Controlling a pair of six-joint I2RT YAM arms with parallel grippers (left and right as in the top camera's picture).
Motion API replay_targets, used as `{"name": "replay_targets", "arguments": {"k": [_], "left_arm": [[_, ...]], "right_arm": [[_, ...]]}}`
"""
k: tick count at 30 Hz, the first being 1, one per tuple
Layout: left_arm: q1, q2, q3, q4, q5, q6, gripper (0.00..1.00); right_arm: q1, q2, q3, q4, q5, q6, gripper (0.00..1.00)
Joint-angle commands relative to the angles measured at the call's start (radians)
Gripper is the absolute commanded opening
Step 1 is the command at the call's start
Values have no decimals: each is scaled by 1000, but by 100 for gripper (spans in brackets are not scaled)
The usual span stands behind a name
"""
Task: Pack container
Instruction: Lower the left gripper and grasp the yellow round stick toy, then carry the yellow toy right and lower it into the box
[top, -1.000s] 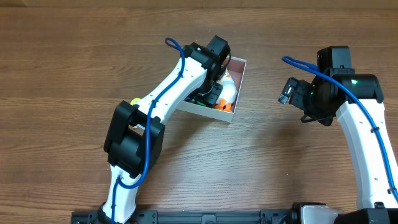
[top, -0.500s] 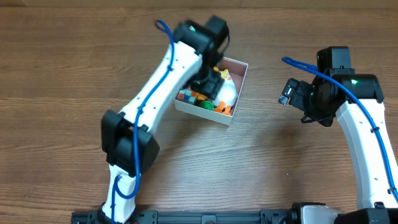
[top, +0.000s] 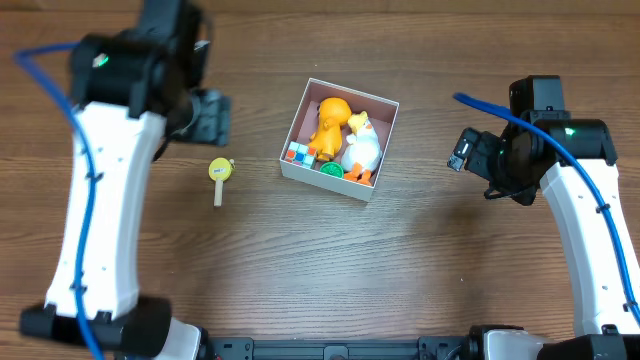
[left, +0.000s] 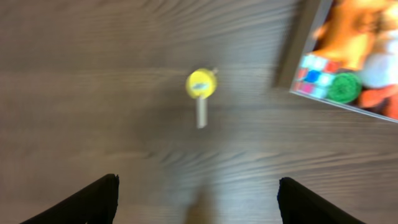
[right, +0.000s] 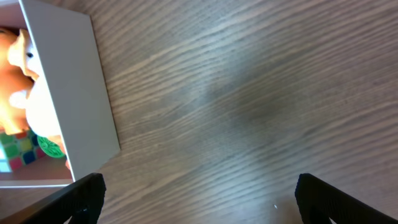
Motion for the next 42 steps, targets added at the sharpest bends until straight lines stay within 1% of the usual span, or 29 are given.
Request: {"name": "replay_targets", "arguments": {"k": [1, 4, 6, 8, 15, 17, 18, 21, 22, 24, 26, 28, 30, 31, 34, 36, 39, 42], "left_arm": [[65, 2, -253, 90, -19, -55, 84], [76, 16, -414, 229, 0, -50, 88], [76, 38, -512, 358, 26, 10, 91], [76, 75, -584, 465, 18, 84, 90], [80, 233, -658, 483, 26, 90, 82], [80, 275, -671, 502, 26, 70, 76], [80, 296, -671, 510, 26, 56, 71], [79, 354, -671, 549, 27, 17, 63], [79, 373, -671, 558, 38, 16, 58], [79, 399, -671, 567, 49, 17, 56], [79, 416, -672, 573, 49, 17, 52], [79, 436, -672, 583, 50, 17, 40], [79, 444, -672, 584, 58, 17, 21], [79, 444, -672, 582, 63, 17, 15], [78, 437, -668, 569, 63, 29, 8], [78, 428, -649, 547, 58, 30, 5], [78, 394, -590, 498, 59, 32, 4], [76, 323, -461, 416, 84, 32, 4]], "right_arm": [[-2, -12, 8, 28, -31, 4, 100], [-2, -12, 8, 39, -33, 4, 100], [-2, -12, 8, 42, -33, 4, 100], [-2, -12, 8, 44, -33, 4, 100], [-2, -12, 8, 58, -32, 4, 100], [-2, -12, 8, 66, -32, 4, 100], [-2, -12, 8, 69, -32, 4, 100], [-2, -12, 8, 78, -32, 4, 100], [-2, -12, 8, 78, -32, 4, 100], [-2, -12, 8, 77, -32, 3, 100], [-2, -12, 8, 78, -32, 3, 100], [-2, -12, 8, 79, -32, 3, 100], [-2, -12, 8, 78, -32, 3, 100], [-2, -12, 8, 76, -32, 3, 100], [-2, -12, 8, 67, -32, 0, 100], [-2, -12, 8, 64, -32, 0, 100], [-2, -12, 8, 63, -32, 0, 100], [-2, -12, 8, 60, -32, 0, 100]]}}
